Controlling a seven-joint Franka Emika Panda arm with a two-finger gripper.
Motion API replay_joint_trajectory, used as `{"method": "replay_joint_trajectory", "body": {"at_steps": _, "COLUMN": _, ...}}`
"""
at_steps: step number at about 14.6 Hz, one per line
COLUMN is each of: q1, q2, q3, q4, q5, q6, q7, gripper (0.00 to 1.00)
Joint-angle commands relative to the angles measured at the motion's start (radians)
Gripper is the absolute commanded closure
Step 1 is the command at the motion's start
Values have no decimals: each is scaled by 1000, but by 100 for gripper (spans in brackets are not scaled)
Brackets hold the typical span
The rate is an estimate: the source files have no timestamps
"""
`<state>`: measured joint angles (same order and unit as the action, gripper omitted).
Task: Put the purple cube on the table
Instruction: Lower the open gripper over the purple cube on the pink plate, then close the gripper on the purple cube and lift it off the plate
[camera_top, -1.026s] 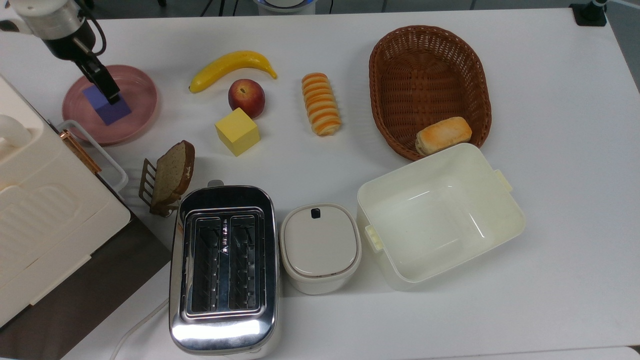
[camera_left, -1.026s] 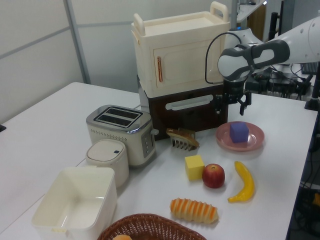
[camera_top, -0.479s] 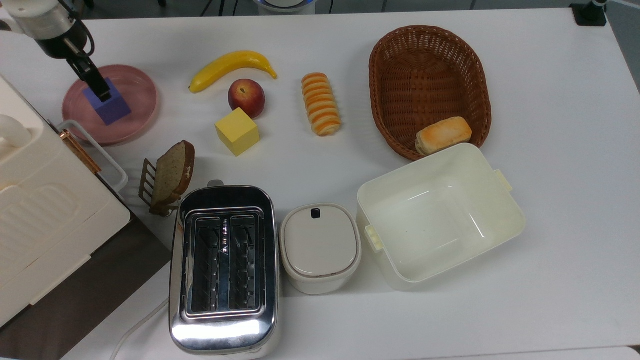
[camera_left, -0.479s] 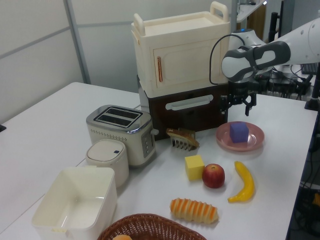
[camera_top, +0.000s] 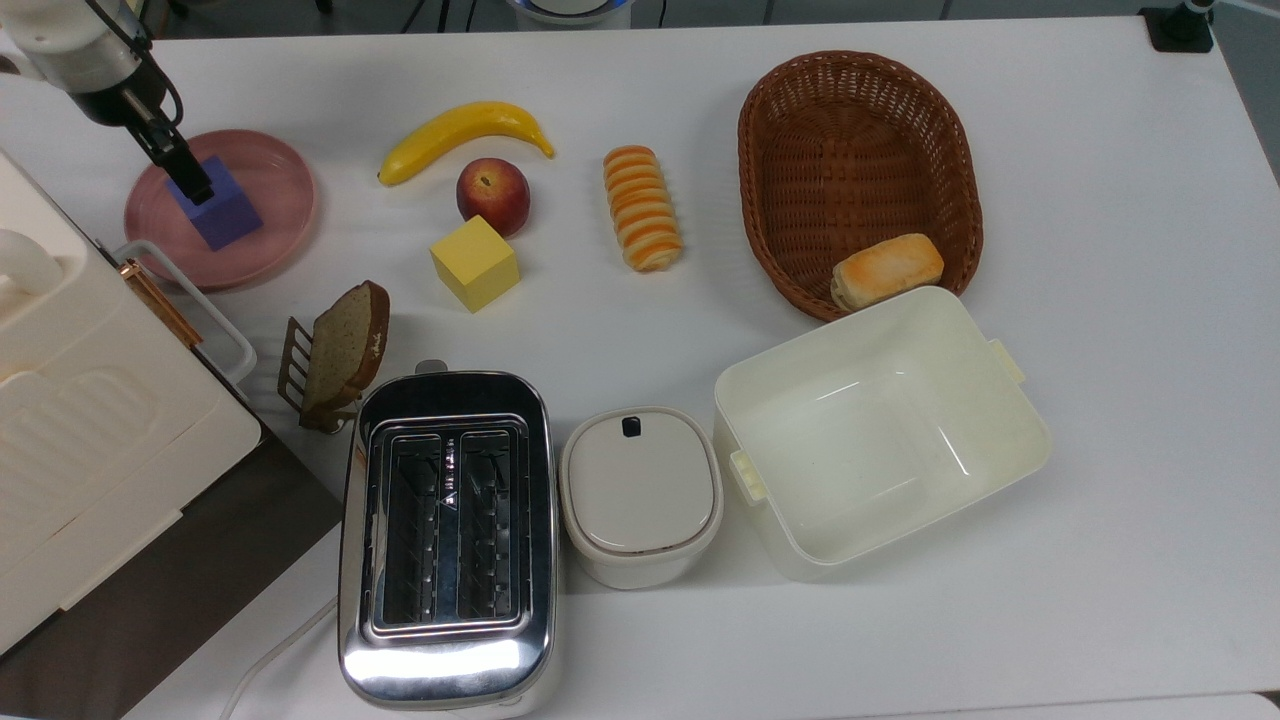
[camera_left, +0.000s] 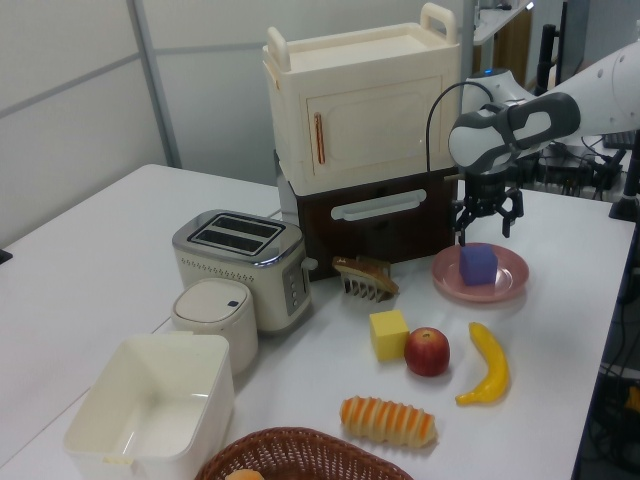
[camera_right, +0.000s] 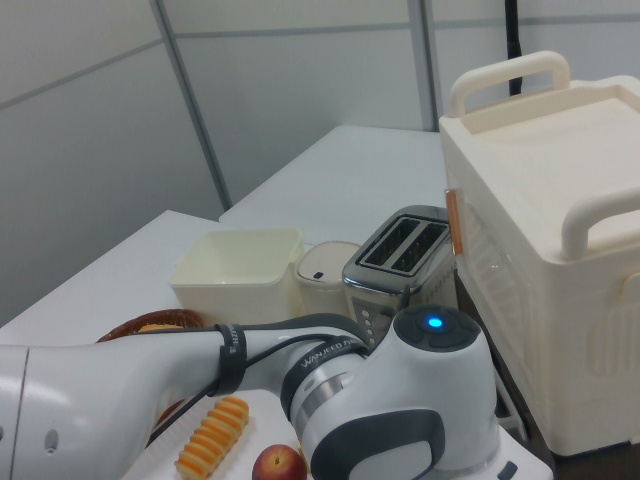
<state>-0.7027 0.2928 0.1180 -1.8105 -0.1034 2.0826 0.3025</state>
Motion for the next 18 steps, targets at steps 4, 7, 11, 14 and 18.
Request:
{"method": "replay_joint_trajectory", "body": {"at_steps": 4, "q1": 6, "q2": 14, "q3": -9, "q4": -12, "q5": -21, "q6": 48, "q7": 10, "gripper": 0}}
{"method": "replay_joint_trajectory", "body": {"at_steps": 7, "q1": 8, "q2": 31, "q3": -9, "q4": -12, "q5": -39, "q6": 62, "q7": 10, "gripper": 0}}
{"method": "replay_joint_trajectory", "body": {"at_steps": 11, "q1": 9, "q2": 45, "q3": -9, "q4": -10, "q5": -45, "q6": 76, "q7": 12, "gripper": 0}}
{"method": "replay_joint_trajectory", "body": {"at_steps": 14, "q1": 12, "q2": 55, "q3": -8, "q4": -10, "q5": -64, "q6": 77, "q7": 12, "gripper": 0}}
{"method": "replay_joint_trajectory", "body": {"at_steps": 18, "q1": 15, "q2": 54, "q3": -6, "q4": -9, "q5": -64, "q6": 76, "q7": 20, "gripper": 0}}
